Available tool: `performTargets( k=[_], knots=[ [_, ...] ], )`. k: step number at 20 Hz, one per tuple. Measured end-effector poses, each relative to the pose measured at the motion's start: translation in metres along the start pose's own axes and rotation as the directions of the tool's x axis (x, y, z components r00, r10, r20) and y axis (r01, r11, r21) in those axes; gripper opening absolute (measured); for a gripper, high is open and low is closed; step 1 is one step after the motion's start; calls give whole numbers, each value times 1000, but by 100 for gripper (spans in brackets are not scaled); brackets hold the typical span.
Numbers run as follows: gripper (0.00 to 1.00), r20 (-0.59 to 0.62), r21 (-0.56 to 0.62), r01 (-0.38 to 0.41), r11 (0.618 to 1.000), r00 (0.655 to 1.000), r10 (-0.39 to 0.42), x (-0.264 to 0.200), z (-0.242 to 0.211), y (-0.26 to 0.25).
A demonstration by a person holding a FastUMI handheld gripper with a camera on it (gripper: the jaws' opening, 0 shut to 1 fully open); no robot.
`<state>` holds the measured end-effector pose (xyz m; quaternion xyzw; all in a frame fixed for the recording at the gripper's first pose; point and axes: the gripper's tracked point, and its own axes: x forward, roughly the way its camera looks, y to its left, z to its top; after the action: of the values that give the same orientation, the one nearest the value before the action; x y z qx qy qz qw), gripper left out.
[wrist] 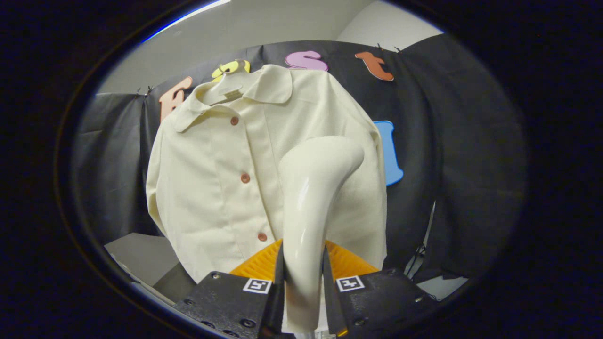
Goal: Iron the clothes twice with a garment steamer, once on the left side and once on the right side.
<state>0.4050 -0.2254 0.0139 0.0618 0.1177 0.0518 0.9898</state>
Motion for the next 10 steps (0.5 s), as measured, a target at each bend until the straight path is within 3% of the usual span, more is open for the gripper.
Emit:
performTargets(
  k=[10],
  knots=[
    [36,-90,96,-1,995,996,10,-8,-96,-34]
  ],
)
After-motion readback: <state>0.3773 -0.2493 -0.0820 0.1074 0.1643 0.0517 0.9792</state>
